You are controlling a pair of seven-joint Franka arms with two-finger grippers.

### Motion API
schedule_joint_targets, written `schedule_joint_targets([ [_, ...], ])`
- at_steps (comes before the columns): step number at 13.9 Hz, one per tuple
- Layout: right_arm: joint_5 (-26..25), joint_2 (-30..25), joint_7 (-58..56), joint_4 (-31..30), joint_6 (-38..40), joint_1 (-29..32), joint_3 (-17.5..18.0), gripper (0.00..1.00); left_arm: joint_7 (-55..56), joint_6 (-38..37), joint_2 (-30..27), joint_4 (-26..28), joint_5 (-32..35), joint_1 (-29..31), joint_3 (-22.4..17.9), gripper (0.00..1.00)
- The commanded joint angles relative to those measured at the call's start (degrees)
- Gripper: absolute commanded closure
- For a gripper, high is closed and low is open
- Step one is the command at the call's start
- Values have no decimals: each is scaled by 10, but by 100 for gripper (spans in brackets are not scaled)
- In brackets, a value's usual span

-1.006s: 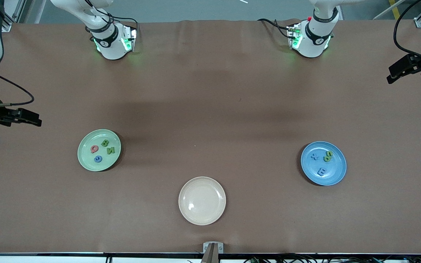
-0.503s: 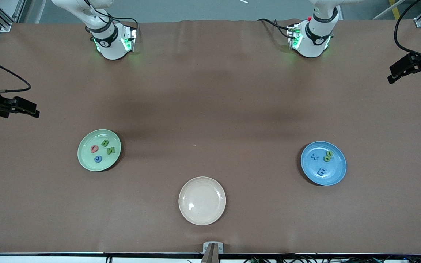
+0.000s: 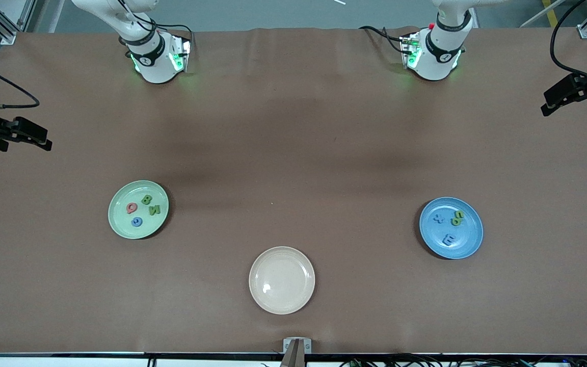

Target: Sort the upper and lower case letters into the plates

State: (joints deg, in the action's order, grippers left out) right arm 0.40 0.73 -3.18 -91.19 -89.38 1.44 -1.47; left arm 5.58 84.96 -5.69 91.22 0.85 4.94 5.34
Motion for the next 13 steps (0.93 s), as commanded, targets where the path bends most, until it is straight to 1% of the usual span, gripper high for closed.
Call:
schedule_joint_targets([
  [1, 4, -29, 6, -27, 3, -1, 2, 0, -14, -1, -5, 0, -9, 3, 1, 0],
  [3, 2, -35, 5, -28, 5, -2, 0, 0, -13, -2, -5, 0, -9, 2, 2, 0],
  [6, 2, -60, 4, -48, 4, -3, 0, 0, -13, -2, -5, -1, -9, 1, 4, 0],
  [10, -2, -70, 1, -49, 13, -19, -3, 0, -14, -3, -5, 0, -8, 3, 4, 0],
  [13, -2, -71, 1, -54, 11, -31, -21, 0, -15, -3, -5, 0, -8, 3, 4, 0],
])
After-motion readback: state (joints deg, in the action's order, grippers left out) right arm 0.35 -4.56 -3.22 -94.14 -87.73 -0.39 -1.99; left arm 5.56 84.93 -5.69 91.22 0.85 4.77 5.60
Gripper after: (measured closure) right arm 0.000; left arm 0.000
